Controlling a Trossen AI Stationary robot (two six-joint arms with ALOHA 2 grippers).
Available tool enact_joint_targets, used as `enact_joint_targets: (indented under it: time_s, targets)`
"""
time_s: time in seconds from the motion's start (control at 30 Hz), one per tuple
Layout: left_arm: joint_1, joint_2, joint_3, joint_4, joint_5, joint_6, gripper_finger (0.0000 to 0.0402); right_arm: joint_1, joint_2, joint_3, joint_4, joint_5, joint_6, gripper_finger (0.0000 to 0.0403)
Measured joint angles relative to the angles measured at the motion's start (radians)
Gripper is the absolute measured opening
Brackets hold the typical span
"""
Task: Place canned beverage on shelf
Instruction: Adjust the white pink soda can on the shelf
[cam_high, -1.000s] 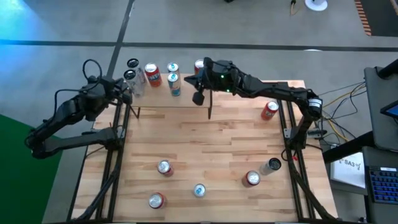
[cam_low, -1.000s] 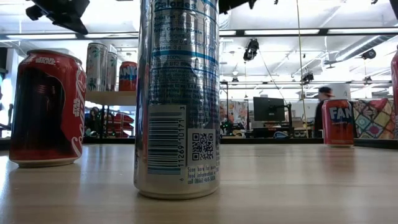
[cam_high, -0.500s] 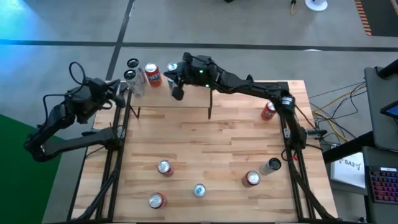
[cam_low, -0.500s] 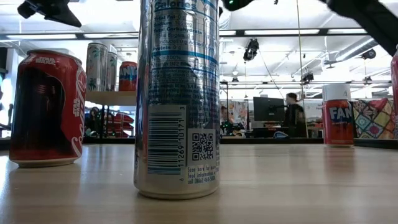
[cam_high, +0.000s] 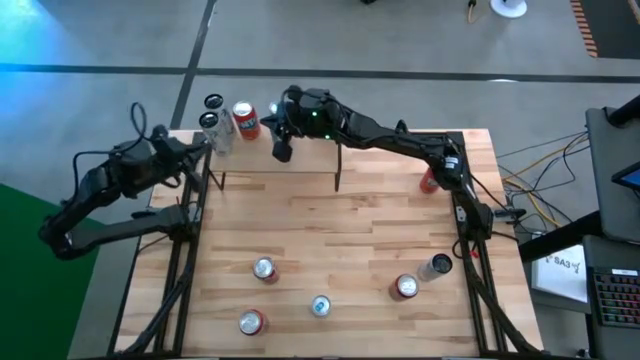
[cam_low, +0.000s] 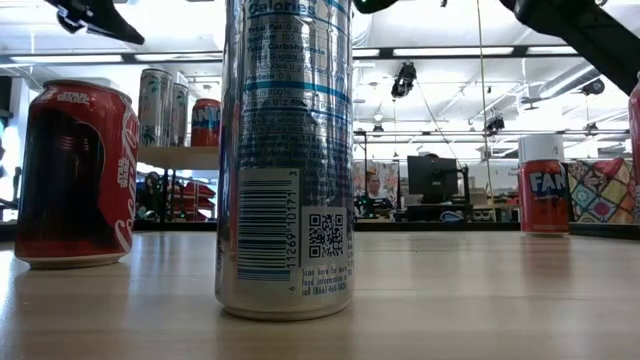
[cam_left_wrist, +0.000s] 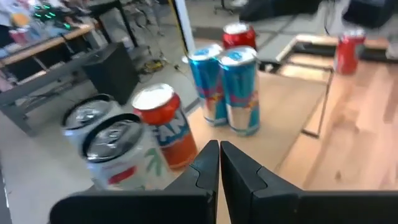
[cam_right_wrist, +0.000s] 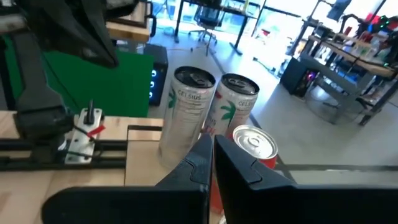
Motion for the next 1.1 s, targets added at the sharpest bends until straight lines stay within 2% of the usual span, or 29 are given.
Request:
enact_joint_targets:
  time_s: [0.1, 0.4, 0.7, 0.97, 1.1]
  targets:
    - [0.000, 0.050, -0.001, -0.005, -0.011, 0.024, 0.0000, 0.000, -0.019, 0.002, -0.041, 0.000, -0.012, 0.0009]
    - [0.001, 0.127, 0.040, -0.006, -0.173, 0.094, 0.0000, 0.000, -0.047, 0.002, -0.133, 0.001, -0.032, 0.0009]
    - [0.001, 0.142, 0.062, -0.038, -0.179, 0.137, 0.0000, 0.000, -0.047, 0.001, -0.149, 0.001, -0.053, 0.0009]
    - [0.001, 0.204, 0.060, -0.053, -0.180, 0.216, 0.0000, 0.000, -0.047, 0.001, -0.203, 0.001, -0.072, 0.0009]
    - [0.000, 0.226, 0.061, -0.058, -0.253, 0.227, 0.0000, 0.000, -0.047, 0.001, -0.227, 0.002, -0.080, 0.0009]
